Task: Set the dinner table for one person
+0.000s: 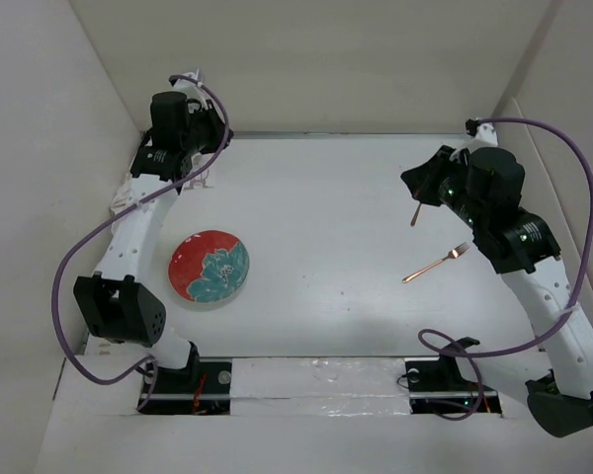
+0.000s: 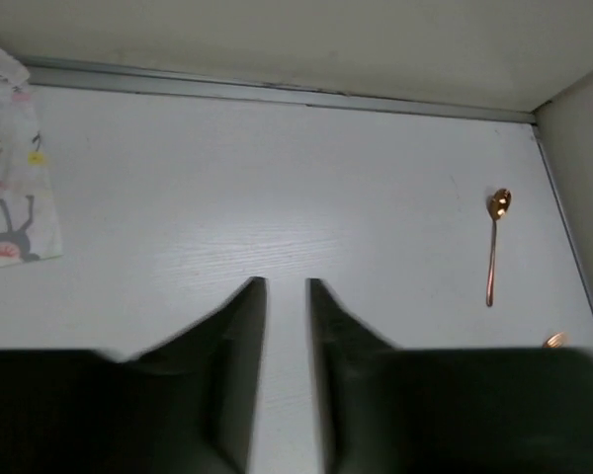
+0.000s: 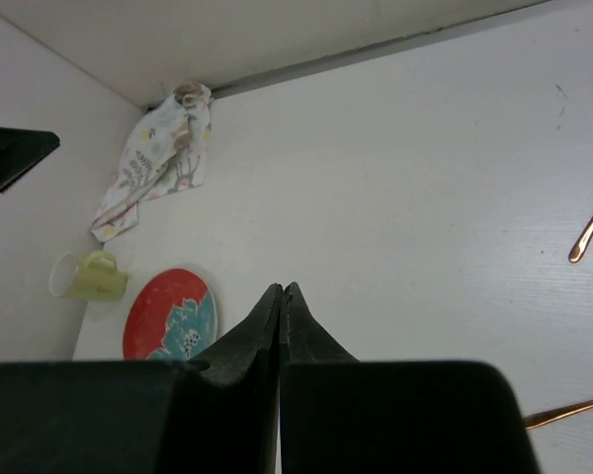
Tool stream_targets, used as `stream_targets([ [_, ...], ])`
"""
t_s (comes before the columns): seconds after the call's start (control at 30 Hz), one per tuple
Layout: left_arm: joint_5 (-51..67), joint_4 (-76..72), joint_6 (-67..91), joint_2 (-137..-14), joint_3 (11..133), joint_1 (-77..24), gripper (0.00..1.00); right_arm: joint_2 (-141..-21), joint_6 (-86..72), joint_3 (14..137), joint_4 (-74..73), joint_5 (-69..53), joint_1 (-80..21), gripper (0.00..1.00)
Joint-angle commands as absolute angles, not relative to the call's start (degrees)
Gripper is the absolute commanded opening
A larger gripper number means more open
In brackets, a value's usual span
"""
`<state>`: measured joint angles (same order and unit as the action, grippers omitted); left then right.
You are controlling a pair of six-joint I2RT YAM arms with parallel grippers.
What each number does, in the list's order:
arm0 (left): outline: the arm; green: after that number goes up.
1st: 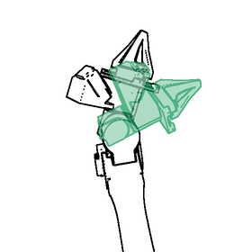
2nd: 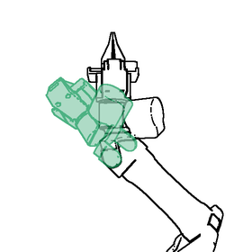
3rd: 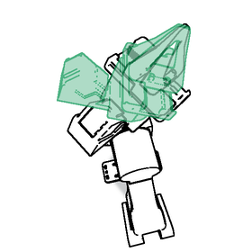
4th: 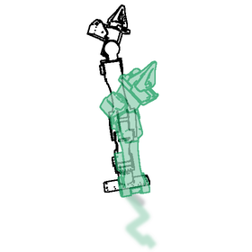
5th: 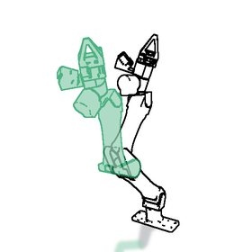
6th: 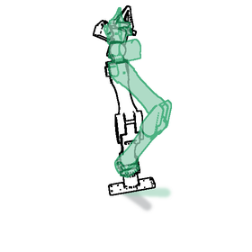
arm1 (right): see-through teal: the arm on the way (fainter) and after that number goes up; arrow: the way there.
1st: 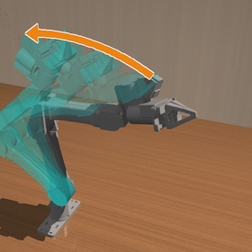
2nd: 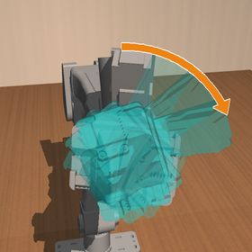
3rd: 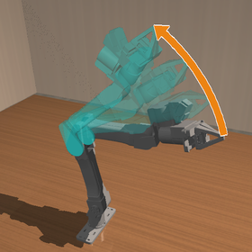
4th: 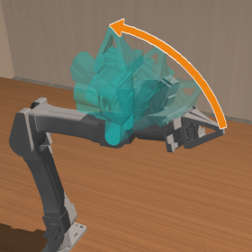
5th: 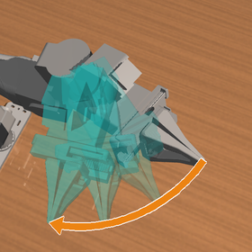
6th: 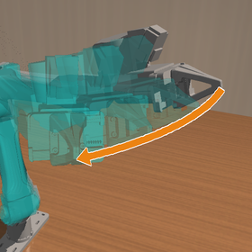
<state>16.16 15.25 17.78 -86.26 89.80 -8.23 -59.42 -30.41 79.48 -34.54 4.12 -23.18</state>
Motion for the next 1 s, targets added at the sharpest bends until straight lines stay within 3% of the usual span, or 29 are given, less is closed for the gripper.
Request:
stream_targets([
  [0.0, 7.33, 18.09, 12.93, -90.41, 95.52, -8.17, 0.04, -60.03, -27.78, 79.72, -34.11, -1.47, -22.59, 0.0],
  [0.03, 5.03, 19.15, 11.88, -92.27, 97.02, -8.17, 0.0, -59.94, -27.69, 79.37, -33.67, -1.58, -22.59, 0.0],
  [0.23, -9.12, 27.41, 9.14, -108.35, 111.08, -10.63, 0.0, -62.13, -25.93, 79.19, -32.69, -3.69, -21.53, 0.0],
  [0.27, -11.05, 29.51, 9.31, -110.54, 114.75, -10.63, 0.05, -62.31, -25.75, 79.02, -32.7, -3.95, -21.53, 0.0],
  [0.3, -14.55, 30.4, 9.23, -114.74, 116.26, -10.63, 0.26, -62.49, -25.66, 78.75, -32.17, -4.04, -21.53, 0.0],
  [0.4, -18.79, 32.6, 9.23, -121.52, 120.49, -10.63, 0.53, -62.67, -25.75, 77.52, -30.94, -4.92, -21.53, 0.0],
  [0.83, -21.53, 33.22, 12.74, -139.47, 130.95, -7.65, 0.61, -65.47, -26.28, 74.88, -31.72, -8.0, -22.15, 0.0],
  [0.97, -17.35, 34.37, 14.67, -143.08, 131.06, -6.16, 0.6, -64.96, -26.19, 74.63, -29.99, -7.82, -22.15, 0.0],
])
